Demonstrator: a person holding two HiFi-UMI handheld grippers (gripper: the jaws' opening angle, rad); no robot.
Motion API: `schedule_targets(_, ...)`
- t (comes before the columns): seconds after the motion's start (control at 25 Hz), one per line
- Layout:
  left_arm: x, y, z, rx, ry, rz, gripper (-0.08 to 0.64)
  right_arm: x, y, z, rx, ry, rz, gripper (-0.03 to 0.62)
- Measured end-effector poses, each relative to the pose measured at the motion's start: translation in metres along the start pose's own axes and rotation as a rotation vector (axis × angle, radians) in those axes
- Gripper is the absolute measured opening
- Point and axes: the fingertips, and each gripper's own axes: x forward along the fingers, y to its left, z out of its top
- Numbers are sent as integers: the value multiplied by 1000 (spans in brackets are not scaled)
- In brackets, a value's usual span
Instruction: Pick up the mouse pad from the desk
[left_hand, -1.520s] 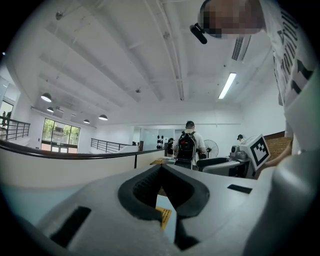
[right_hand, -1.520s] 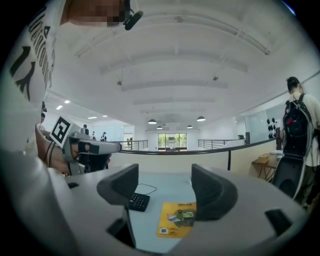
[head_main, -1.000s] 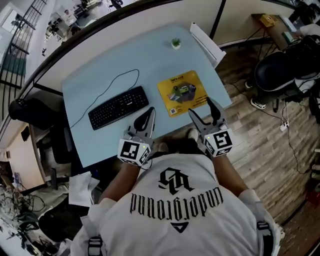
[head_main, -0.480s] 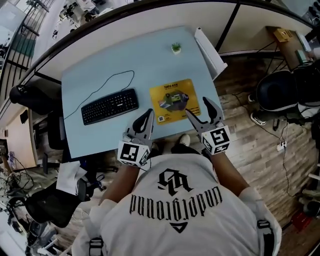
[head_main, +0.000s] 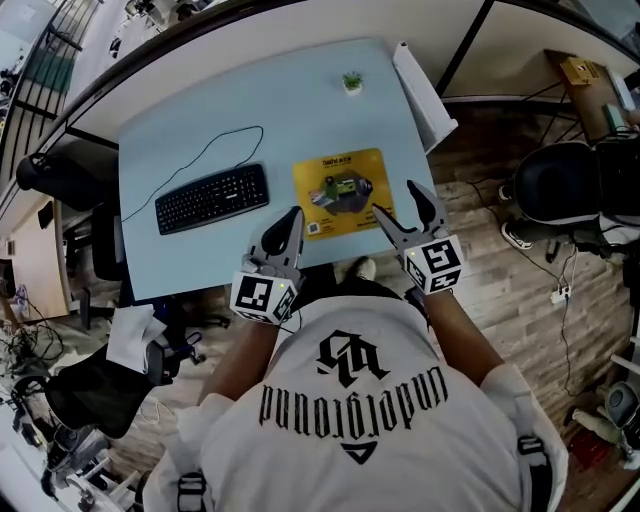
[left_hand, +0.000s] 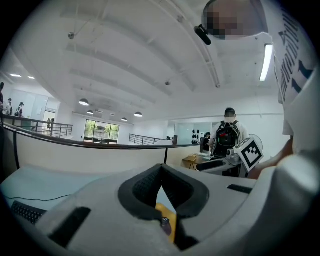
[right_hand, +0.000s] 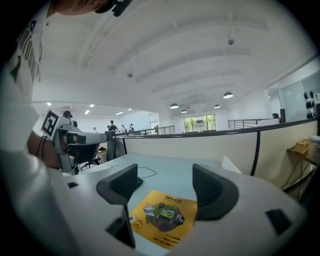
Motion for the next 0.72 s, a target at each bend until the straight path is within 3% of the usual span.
schedule_targets(0.16,14,9,-13,-6,35,-19,7,13,-2,-8,-34,36,-1,334)
schedule_targets(0.4,34,29,-33,-34,90,-37,8,35,-15,-30,15,100,-21,341)
schedule_targets(0.72,55,61,-86,-58,219,-65,8,75,-31,-90,61,248,-40,351)
